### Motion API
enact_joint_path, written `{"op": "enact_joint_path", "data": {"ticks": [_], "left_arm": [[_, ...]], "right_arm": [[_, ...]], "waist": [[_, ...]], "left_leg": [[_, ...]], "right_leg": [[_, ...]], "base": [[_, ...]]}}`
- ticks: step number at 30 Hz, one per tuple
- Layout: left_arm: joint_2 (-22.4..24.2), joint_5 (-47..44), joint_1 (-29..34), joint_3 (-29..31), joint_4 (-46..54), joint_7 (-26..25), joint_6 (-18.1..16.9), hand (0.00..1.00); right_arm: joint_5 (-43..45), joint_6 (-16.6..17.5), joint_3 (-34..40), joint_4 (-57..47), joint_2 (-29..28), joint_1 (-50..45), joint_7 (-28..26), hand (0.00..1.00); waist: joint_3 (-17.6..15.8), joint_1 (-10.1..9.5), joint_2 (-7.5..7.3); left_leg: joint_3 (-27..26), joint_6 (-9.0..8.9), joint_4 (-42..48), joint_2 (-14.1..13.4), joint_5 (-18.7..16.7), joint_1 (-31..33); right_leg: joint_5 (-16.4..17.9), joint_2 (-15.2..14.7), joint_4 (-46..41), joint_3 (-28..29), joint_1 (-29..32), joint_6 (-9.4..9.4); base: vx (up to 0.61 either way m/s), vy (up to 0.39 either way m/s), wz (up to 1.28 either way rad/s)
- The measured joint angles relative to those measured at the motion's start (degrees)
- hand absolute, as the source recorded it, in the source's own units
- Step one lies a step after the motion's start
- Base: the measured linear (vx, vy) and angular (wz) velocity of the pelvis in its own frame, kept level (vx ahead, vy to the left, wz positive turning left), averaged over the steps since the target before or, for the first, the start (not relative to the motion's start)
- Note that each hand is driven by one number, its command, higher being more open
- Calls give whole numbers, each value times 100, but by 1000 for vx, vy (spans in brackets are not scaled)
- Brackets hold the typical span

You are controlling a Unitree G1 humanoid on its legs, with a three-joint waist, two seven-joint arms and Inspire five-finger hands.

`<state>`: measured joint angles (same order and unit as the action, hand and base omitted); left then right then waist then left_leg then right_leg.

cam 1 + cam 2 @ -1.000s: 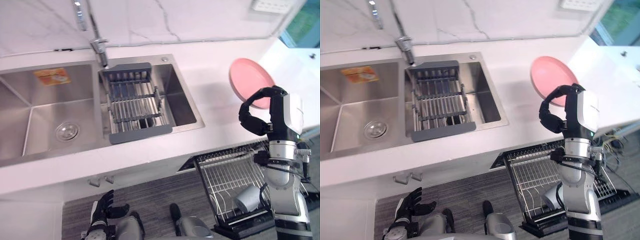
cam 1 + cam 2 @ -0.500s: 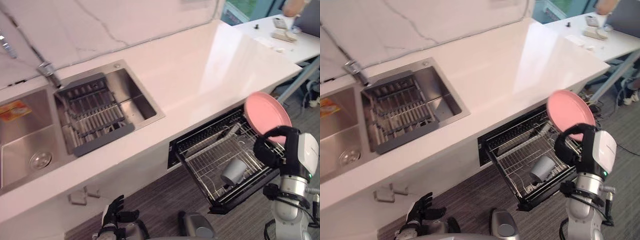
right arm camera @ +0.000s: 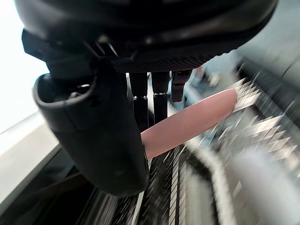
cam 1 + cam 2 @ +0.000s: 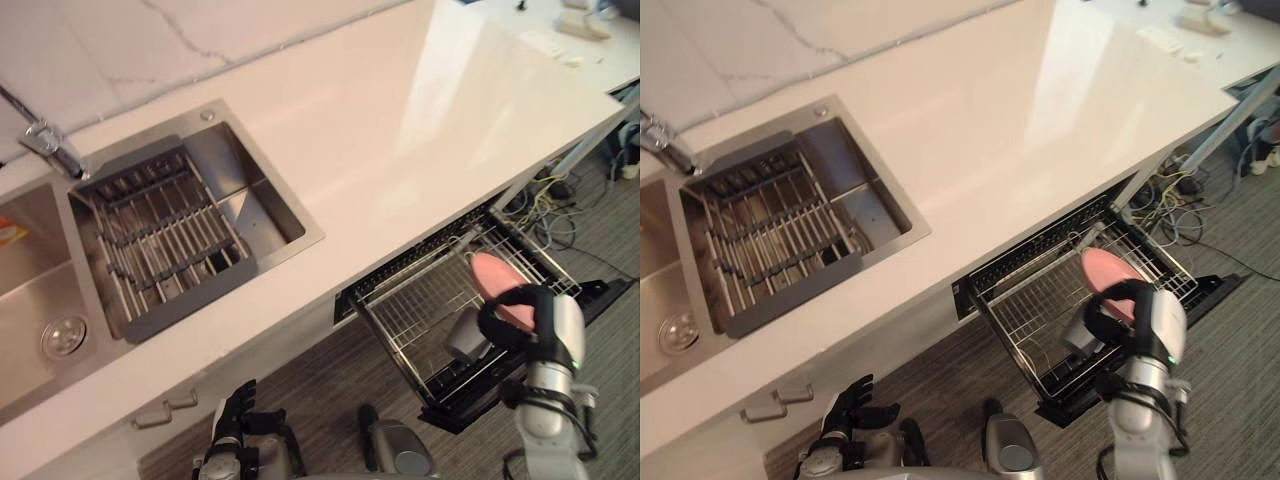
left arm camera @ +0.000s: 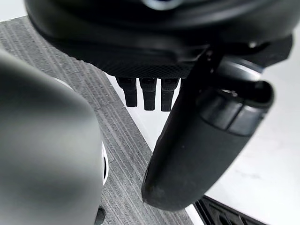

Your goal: Walk over to the sink, pick up the cup, carry it to the dishwasher, place the cup inside the dishwasher, then close the dishwasher door

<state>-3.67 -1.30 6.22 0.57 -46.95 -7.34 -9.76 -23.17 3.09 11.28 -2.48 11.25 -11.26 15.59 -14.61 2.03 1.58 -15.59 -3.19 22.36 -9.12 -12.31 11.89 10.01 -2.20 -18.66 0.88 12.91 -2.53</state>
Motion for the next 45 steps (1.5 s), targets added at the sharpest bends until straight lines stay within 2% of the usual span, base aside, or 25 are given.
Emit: {"op": "enact_joint_path", "data": {"ticks": [7,13,19,20,25,33,40,42,45], "left_arm": [[-47,-112,-300,-112,178,-109,-61,90],[-35,-206,-530,-118,182,-173,-74,90],[21,-206,-703,-223,192,-250,-74,90],[25,-205,-714,-223,192,-256,-74,90],[27,-204,-753,-218,218,-342,-70,90],[87,-204,-754,-215,259,-368,-67,90],[89,-200,-728,-67,306,-325,-34,90],[87,-195,-676,-31,305,-307,-26,90],[105,-183,-611,89,299,-217,4,90]], "right_arm": [[354,29,-349,946,4,1058,-7,30],[542,-57,-387,1541,9,1442,23,30],[567,-266,-243,1771,13,1525,239,30],[564,-281,-221,1771,7,1526,257,90],[556,-397,53,1771,-157,1494,474,90],[630,-430,192,1464,-270,1221,505,90],[1060,-365,188,-513,-305,436,431,90],[1075,-101,252,-1138,-305,93,406,90],[1091,158,545,-1478,-389,-218,325,90]], "waist": [[-393,-288,-62],[-610,-329,-80],[-690,-371,-82],[-703,-370,-82],[-771,-386,-85],[-787,-395,-90],[-881,-355,-145],[-879,-291,-156],[-858,-256,-198]], "left_leg": [[97,157,153,106,88,496],[83,206,209,116,117,663],[54,222,251,106,126,754],[47,222,257,102,126,753],[-84,222,299,47,121,740],[-242,205,427,-85,15,695],[-399,200,463,-204,-123,502],[-414,184,486,-246,-179,393],[-461,146,491,-288,-235,233]], "right_leg": [[-175,-121,-25,-93,387,-60],[-221,-136,-130,-58,585,-68],[-222,-129,-238,12,729,-65],[-222,-127,-242,19,730,-65],[-226,-88,-276,101,770,-59],[-227,28,-367,259,812,-56],[-211,147,-408,379,738,-34],[-179,186,-397,387,636,-11],[-127,224,-396,421,507,1]], "base": [[-93,34,8],[-64,10,-1],[-22,-6,-3],[-26,-4,-5],[-17,-7,-8],[-8,-15,-14],[-10,-20,-13],[20,-18,-6],[41,-6,-9]]}}
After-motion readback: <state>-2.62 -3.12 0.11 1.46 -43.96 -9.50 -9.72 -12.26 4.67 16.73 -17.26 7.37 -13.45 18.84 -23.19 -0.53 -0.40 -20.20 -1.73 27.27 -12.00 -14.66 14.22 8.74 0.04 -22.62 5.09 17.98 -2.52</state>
